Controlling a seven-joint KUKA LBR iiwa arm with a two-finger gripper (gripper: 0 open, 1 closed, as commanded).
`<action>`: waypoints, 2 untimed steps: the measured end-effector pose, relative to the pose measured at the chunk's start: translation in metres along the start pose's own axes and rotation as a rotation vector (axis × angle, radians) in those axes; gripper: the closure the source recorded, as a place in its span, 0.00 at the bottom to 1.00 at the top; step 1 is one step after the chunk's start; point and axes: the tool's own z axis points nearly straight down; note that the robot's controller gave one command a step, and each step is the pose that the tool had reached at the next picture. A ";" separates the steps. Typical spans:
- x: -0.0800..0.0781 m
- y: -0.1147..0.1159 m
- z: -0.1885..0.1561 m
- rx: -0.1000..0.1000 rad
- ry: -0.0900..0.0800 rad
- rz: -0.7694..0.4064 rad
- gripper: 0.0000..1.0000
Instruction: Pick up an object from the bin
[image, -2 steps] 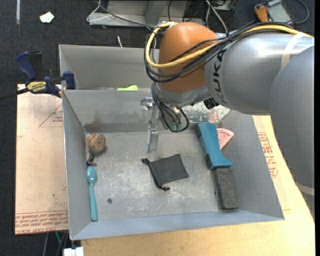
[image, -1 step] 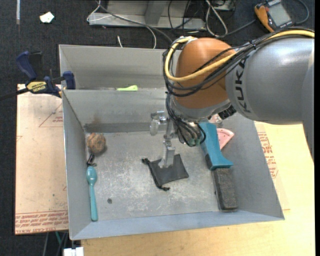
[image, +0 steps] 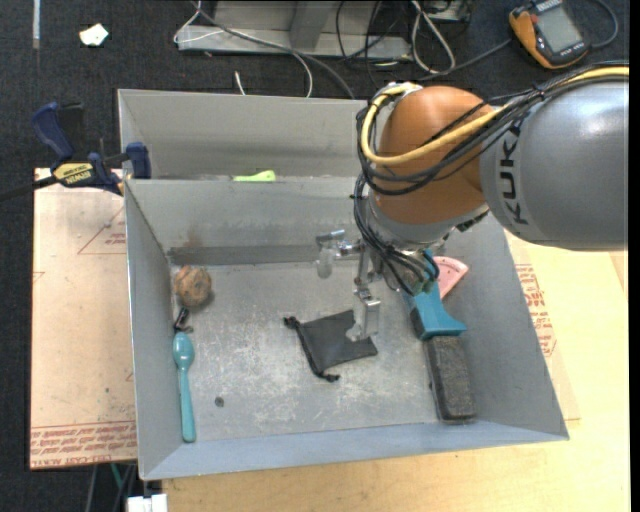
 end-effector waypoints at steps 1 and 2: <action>0.018 -0.014 0.019 -0.002 0.001 -0.067 0.00; 0.022 -0.023 0.034 -0.001 0.000 0.017 0.00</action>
Offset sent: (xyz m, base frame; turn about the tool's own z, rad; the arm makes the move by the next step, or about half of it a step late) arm -0.0173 -0.0408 -0.0508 -0.1772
